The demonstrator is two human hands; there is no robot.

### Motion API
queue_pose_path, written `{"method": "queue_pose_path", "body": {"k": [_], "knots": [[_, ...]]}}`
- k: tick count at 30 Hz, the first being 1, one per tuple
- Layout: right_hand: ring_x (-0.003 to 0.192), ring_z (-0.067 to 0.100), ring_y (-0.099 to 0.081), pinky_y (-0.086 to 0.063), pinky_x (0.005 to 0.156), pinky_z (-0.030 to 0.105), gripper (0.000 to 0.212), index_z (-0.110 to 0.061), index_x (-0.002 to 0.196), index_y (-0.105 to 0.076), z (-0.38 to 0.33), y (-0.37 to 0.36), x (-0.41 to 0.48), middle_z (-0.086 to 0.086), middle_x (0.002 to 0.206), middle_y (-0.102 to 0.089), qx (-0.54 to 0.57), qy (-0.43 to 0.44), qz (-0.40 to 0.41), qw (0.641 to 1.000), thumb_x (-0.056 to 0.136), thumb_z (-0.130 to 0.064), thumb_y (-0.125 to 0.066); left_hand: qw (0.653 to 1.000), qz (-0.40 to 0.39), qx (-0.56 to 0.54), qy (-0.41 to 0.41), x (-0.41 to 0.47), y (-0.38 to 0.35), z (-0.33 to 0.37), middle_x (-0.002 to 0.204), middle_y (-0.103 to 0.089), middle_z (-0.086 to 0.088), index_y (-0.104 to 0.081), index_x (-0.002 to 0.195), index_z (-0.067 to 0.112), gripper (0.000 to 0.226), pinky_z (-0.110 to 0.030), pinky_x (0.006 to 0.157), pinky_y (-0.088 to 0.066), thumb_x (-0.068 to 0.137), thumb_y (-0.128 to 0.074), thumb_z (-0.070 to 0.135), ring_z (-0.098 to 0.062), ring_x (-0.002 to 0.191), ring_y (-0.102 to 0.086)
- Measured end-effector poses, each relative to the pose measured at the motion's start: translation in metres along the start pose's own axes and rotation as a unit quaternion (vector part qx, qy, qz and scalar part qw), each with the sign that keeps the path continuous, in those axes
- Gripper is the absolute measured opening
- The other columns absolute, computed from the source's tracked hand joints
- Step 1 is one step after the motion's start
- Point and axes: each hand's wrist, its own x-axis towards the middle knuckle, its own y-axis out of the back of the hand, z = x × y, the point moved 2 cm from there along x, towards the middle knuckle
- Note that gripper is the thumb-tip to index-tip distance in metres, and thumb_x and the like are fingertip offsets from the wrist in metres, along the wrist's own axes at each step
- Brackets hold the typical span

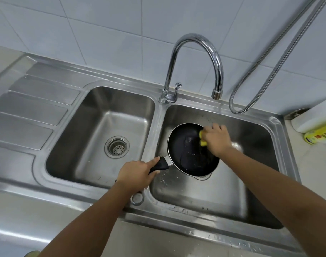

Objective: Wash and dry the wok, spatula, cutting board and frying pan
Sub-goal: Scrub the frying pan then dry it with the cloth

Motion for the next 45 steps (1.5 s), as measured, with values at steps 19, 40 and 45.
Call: {"method": "queue_pose_path", "body": {"k": [19,40,45], "knots": [[0.097,0.03,-0.051,-0.042,0.082,0.04,0.028,-0.032,0.109,-0.07,-0.028,-0.047,-0.084,-0.001,0.125,-0.061,0.078,-0.08,0.002,0.994,0.082,-0.028,-0.063,1.0,0.004,0.026,-0.015,-0.001,-0.002,0.003,0.104,-0.066,-0.002,-0.017,0.152,0.041,0.057,-0.03,0.065,-0.038,0.099,-0.026,0.059,-0.024,0.091,-0.064],[0.109,0.023,-0.044,-0.032,0.085,0.036,0.032,-0.044,0.123,-0.06,-0.071,-0.04,-0.107,-0.011,0.122,-0.061,0.287,-0.181,-0.026,0.94,0.096,-0.037,-0.043,1.0,0.015,0.02,0.012,-0.001,-0.002,0.006,0.1,-0.066,-0.001,-0.019,0.151,0.041,0.056,-0.03,0.063,-0.037,0.098,-0.028,0.059,-0.023,0.089,-0.063],[0.114,0.027,-0.047,-0.034,0.092,0.036,0.032,-0.043,0.113,-0.067,-0.072,-0.036,-0.081,-0.004,0.116,-0.065,0.29,-0.19,-0.118,0.931,0.093,-0.045,-0.043,1.0,0.004,0.029,-0.003,0.001,-0.002,0.005,0.101,-0.066,-0.002,-0.019,0.151,0.042,0.055,-0.033,0.066,-0.039,0.099,-0.029,0.057,-0.025,0.091,-0.063]]}}
